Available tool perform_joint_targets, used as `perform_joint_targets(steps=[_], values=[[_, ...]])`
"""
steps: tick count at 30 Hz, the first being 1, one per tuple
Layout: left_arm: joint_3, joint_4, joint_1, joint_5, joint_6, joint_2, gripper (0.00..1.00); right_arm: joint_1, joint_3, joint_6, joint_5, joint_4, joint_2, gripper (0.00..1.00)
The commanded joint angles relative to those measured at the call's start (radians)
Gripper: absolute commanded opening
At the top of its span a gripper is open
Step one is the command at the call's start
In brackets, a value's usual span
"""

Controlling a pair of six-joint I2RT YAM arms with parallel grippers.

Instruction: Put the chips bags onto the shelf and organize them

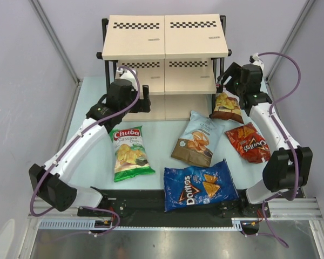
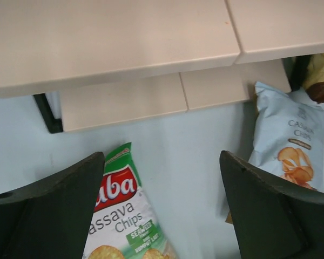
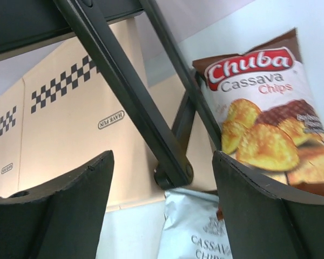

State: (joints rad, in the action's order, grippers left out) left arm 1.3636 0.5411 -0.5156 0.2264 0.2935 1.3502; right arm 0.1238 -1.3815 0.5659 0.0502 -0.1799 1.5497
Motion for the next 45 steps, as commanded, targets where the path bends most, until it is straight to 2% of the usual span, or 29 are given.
perform_joint_targets(steps=[1, 7, 16, 20, 21, 26, 27, 29, 32, 37, 40, 45], values=[[-0.014, -0.093, 0.002, -0.176, -0.037, 0.012, 0.92, -0.010, -0.070, 0.008, 0.101, -0.175, -0.097, 0.79], [-0.092, -0.109, -0.038, -0.286, -0.007, 0.029, 0.94, -0.019, -0.061, -0.020, 0.162, -0.403, -0.186, 0.81], [-0.222, -0.162, -0.181, -0.406, 0.113, 0.134, 0.96, 0.010, 0.058, -0.095, 0.056, -0.596, -0.309, 0.82], [-0.244, -0.234, -0.192, -0.521, 0.147, 0.206, 0.98, 0.013, 0.101, -0.175, -0.102, -0.607, -0.347, 0.83], [-0.227, -0.259, -0.190, -0.573, 0.148, 0.230, 0.99, 0.014, 0.114, -0.185, -0.163, -0.607, -0.350, 0.83], [-0.123, -0.289, -0.184, -0.648, 0.144, 0.352, 1.00, 0.014, 0.159, -0.234, -0.346, -0.596, -0.347, 0.81], [-0.109, -0.312, -0.178, -0.704, 0.151, 0.393, 1.00, 0.017, 0.167, -0.239, -0.378, -0.595, -0.343, 0.81], [-0.109, -0.338, -0.169, -0.755, 0.174, 0.429, 1.00, 0.023, 0.194, -0.247, -0.386, -0.586, -0.329, 0.81], [-0.187, -0.495, -0.133, -0.815, 0.237, 0.449, 1.00, 0.034, 0.216, -0.195, -0.406, -0.537, -0.303, 0.80], [-0.164, -0.469, -0.087, -0.796, 0.181, 0.506, 0.99, 0.054, 0.216, -0.158, -0.440, -0.484, -0.273, 0.79], [-0.176, -0.521, -0.041, -0.825, 0.194, 0.533, 0.98, 0.056, 0.216, -0.155, -0.428, -0.503, -0.281, 0.79], [-0.103, -0.497, -0.035, -0.855, 0.163, 0.618, 0.96, 0.042, 0.216, -0.147, -0.429, -0.550, -0.298, 0.79]])
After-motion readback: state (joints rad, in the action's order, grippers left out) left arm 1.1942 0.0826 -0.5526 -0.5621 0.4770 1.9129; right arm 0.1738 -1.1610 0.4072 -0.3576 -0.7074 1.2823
